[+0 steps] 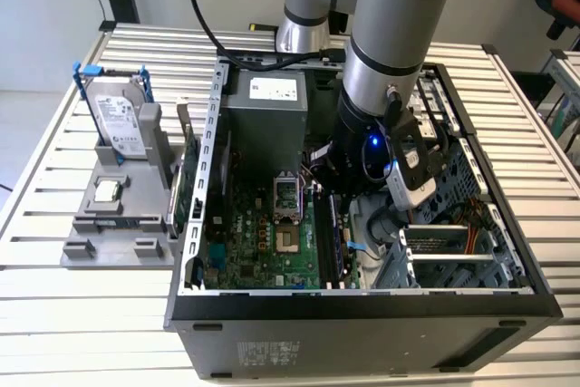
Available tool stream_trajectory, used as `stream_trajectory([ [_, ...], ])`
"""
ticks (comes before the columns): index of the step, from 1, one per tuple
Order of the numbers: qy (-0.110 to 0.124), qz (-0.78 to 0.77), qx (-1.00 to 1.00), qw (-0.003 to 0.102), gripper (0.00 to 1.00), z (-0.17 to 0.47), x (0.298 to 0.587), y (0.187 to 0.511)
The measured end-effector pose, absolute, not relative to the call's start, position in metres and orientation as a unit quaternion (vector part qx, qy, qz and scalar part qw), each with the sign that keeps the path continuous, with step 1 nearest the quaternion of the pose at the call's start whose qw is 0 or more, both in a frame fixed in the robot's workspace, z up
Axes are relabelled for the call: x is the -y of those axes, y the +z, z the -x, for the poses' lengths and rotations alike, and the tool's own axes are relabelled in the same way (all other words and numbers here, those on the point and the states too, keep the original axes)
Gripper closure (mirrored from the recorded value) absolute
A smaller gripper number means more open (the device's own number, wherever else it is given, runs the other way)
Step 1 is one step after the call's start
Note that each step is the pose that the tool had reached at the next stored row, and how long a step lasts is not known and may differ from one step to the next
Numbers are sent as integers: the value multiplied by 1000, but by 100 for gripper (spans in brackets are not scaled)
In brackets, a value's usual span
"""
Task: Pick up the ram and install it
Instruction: 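Insert the ram into the slot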
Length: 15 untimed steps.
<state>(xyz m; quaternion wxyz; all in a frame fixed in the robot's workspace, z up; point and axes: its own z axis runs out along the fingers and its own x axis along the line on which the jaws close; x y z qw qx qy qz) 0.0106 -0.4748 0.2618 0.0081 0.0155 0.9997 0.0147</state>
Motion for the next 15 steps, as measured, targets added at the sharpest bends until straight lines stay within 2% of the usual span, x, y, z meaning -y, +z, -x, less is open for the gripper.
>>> stream_trajectory([
  [15,15,-13,-1000,8,100,-11,475,262],
])
